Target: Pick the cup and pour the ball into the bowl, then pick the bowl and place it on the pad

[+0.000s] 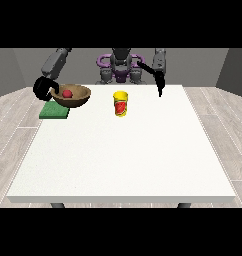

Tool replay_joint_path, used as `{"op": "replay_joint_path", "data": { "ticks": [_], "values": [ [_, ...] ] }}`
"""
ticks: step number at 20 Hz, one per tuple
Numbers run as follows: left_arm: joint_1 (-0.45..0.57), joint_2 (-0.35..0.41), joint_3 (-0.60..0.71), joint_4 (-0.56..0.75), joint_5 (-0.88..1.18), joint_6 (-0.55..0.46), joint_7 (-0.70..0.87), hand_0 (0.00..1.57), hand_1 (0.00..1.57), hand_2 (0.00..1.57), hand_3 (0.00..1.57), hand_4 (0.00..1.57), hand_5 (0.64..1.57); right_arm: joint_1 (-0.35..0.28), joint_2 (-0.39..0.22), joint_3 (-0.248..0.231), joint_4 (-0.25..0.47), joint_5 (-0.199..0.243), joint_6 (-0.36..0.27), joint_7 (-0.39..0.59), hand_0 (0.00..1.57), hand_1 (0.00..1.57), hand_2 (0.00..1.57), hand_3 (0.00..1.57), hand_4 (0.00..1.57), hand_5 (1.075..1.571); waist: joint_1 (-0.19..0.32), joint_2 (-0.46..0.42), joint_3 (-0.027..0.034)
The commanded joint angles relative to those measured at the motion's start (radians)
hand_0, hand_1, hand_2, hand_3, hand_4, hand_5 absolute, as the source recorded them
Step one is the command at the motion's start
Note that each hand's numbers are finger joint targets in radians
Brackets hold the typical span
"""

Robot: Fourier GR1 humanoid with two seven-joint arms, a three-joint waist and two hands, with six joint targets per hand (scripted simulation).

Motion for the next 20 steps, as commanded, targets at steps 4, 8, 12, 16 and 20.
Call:
{"op": "replay_joint_path", "data": {
  "ticks": [4, 8, 12, 16, 20],
  "values": [
    [-0.027, -0.028, 0.015, 0.017, -0.037, 0.068, -0.069, 0.00, 0.00, 0.00, 0.00, 0.00, 0.716, 0.037, -0.083, -0.064, 0.037, -0.066, 0.141, -0.054, 1.57, 1.57, 1.57, 0.86, 0.87, 1.571, -0.012, 0.092, 0.0009],
    [-0.063, -0.033, -0.028, -0.094, -0.074, 0.080, -0.066, 0.00, 0.00, 0.00, 0.00, 0.00, 0.710, 0.021, -0.184, -0.122, 0.117, -0.090, 0.223, -0.128, 1.57, 1.57, 1.57, 0.69, 0.86, 1.570, 0.034, 0.238, 0.0027],
    [-0.047, -0.036, -0.048, -0.193, -0.105, 0.107, -0.036, 0.00, 0.00, 0.00, 0.00, 0.00, 0.703, 0.007, -0.266, -0.152, 0.177, -0.110, 0.326, -0.151, 1.57, 1.57, 1.57, 0.00, 0.84, 1.568, 0.024, 0.295, 0.0034],
    [-0.013, -0.008, -0.045, -0.289, -0.107, 0.096, -0.046, 0.00, 0.00, 0.00, 0.00, 0.00, 0.705, -0.032, -0.268, -0.187, 0.213, -0.136, 0.341, -0.217, 1.57, 1.57, 1.57, 0.00, 0.83, 1.570, 0.024, 0.375, 0.0032],
    [-0.009, 0.000, -0.056, -0.365, -0.123, 0.094, -0.024, 0.00, 0.00, 0.00, 0.00, 0.00, 0.694, -0.098, -0.325, -0.205, 0.228, -0.154, 0.374, -0.197, 1.57, 1.57, 1.57, 0.00, 0.79, 1.567, -0.002, 0.432, 0.0029]
  ]
}}
